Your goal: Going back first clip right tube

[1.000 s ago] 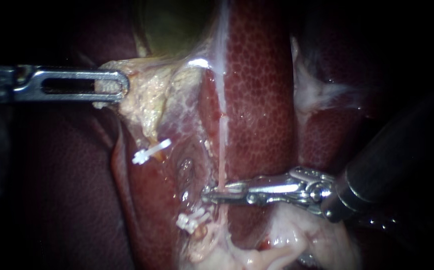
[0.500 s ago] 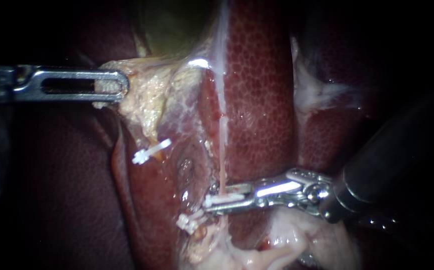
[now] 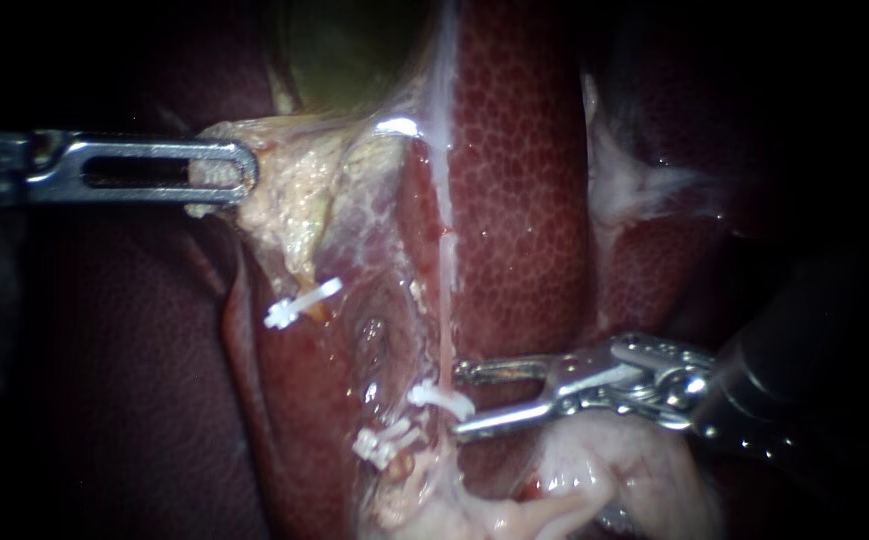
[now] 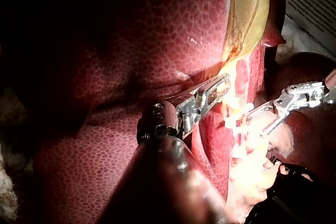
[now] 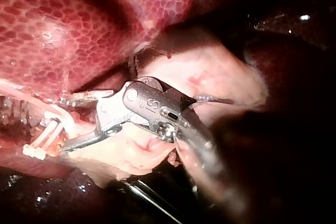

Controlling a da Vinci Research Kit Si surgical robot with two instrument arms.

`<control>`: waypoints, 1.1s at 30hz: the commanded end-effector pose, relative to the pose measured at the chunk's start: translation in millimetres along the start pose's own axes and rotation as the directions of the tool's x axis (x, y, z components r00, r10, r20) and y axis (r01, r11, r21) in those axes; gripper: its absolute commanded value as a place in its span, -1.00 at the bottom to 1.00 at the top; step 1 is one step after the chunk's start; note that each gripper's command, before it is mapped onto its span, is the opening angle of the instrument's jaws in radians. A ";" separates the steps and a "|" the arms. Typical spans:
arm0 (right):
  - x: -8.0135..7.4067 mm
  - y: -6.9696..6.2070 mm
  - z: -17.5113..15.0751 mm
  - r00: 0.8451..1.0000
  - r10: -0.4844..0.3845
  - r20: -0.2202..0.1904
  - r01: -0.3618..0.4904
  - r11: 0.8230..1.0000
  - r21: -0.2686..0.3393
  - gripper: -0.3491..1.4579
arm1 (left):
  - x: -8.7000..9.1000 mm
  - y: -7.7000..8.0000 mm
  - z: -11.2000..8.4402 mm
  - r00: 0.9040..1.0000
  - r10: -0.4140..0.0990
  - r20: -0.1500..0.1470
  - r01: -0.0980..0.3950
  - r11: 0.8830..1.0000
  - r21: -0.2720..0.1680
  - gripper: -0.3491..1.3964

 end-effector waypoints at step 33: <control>12.8 -6.9 -10.8 0.964 -0.248 -0.098 0.255 0.965 0.057 0.05 | 1.7 0.3 2.7 1.000 0.008 0.008 -0.008 1.000 -0.001 -1.00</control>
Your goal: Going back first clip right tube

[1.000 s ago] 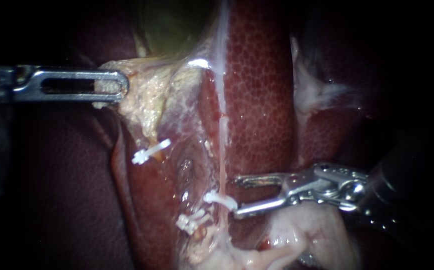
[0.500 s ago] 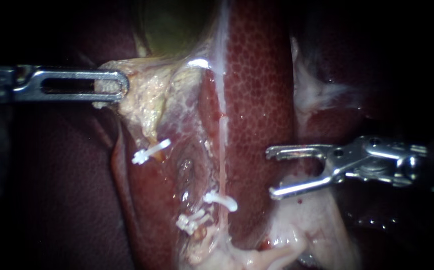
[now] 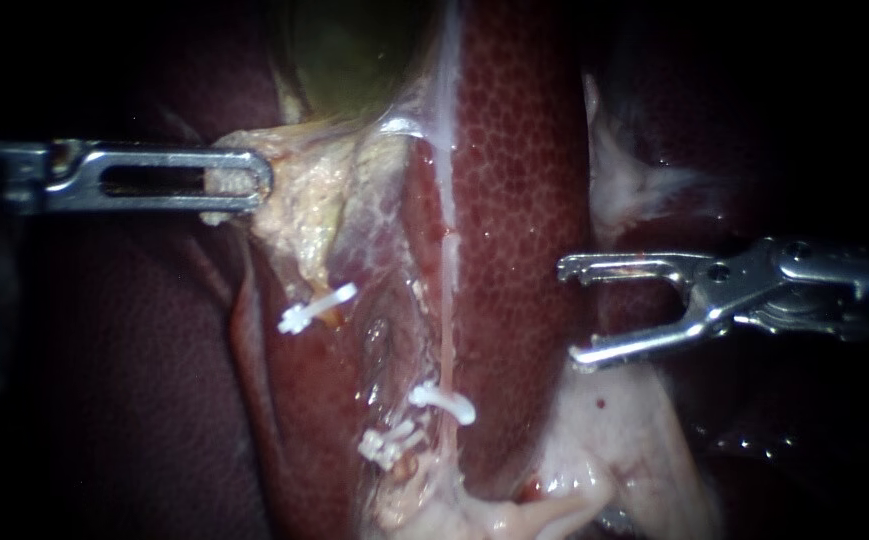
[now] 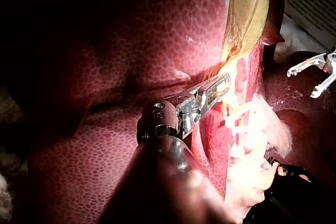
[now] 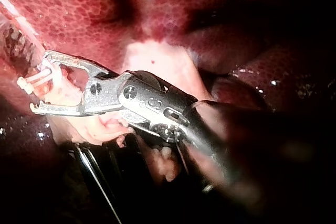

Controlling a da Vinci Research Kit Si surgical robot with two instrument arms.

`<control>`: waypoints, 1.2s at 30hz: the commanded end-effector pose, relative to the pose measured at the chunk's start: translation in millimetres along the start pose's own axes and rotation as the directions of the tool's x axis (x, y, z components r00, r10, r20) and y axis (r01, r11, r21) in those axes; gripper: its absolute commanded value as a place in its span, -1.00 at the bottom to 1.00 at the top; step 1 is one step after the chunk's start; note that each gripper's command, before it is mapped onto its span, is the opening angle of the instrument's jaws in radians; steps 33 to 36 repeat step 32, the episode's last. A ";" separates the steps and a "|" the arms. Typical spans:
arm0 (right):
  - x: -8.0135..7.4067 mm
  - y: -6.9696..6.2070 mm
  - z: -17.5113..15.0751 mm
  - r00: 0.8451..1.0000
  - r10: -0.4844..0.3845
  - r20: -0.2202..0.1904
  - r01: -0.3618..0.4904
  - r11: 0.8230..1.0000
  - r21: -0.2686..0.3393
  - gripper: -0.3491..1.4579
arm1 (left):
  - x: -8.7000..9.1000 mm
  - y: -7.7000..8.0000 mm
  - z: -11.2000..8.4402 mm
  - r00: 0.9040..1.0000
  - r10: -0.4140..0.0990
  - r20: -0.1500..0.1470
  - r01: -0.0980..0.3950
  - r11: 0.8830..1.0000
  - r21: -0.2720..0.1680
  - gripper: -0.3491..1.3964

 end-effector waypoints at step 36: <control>0.1 0.1 0.5 1.000 -0.001 -0.003 0.001 1.000 -0.003 0.05 | 2.5 1.5 7.7 0.998 0.020 -0.056 -0.020 1.000 0.009 -1.00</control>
